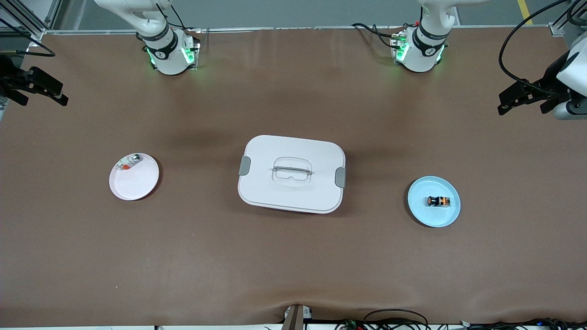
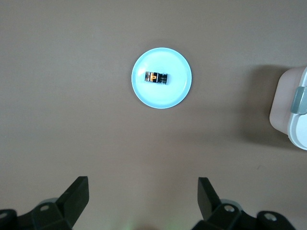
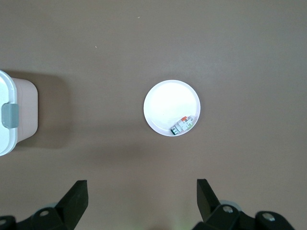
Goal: Transfer orange switch to right arm and place
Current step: 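Move the left gripper toward the orange switch on the blue plate, then lower the left gripper and close it on the orange switch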
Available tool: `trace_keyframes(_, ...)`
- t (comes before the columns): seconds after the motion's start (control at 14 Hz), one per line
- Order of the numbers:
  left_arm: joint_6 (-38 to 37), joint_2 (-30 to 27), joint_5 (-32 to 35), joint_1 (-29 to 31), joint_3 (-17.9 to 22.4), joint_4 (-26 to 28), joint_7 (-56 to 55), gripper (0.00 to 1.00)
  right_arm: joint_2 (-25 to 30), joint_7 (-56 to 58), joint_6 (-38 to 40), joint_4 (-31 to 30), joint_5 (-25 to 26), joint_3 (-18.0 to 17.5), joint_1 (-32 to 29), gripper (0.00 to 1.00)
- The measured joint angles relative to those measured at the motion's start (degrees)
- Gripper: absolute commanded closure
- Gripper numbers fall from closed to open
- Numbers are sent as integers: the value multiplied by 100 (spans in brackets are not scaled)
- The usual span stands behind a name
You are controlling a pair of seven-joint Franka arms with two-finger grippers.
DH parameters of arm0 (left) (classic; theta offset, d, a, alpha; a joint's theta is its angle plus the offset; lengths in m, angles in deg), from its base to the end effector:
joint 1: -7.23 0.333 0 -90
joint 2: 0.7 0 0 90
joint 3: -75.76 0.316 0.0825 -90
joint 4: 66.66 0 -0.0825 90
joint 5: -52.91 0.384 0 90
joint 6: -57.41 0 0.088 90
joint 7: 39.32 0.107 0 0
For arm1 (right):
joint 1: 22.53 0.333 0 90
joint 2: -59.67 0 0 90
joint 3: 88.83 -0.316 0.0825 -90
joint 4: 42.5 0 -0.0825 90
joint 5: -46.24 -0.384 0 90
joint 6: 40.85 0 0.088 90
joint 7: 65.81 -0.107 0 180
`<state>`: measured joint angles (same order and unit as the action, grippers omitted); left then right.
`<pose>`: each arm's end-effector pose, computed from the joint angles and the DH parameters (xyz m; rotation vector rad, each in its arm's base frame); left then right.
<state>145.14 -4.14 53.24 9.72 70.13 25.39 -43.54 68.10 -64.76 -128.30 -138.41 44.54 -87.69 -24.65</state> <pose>0.5309 -0.0302 0.6367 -3.1287 -0.0301 0.0233 0.5026 -0.0262 0.6500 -3.1085 0.0576 -0.0010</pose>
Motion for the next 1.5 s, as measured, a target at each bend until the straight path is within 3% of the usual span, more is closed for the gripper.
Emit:
trace_keyframes(0.5, 0, 55, 0, -4, -1, 0, 0, 0, 0, 0, 0, 1, 0, 0, 0, 0)
trace_keyframes(0.86, 374, 569, 4, 1, 1, 10, 0, 0, -2, 0, 0, 7, 1, 0, 0, 0)
trace_keyframes(1.14, 1124, 1096, 6, -15, -7, 161, 1, 0, -2, 0, 0, 11, 1, 0, 0, 0)
trace_keyframes(1.5, 2732, 1782, 9, -22, -10, 897, 75, 0, -10, 0, -1, 20, 2, 0, 0, 0)
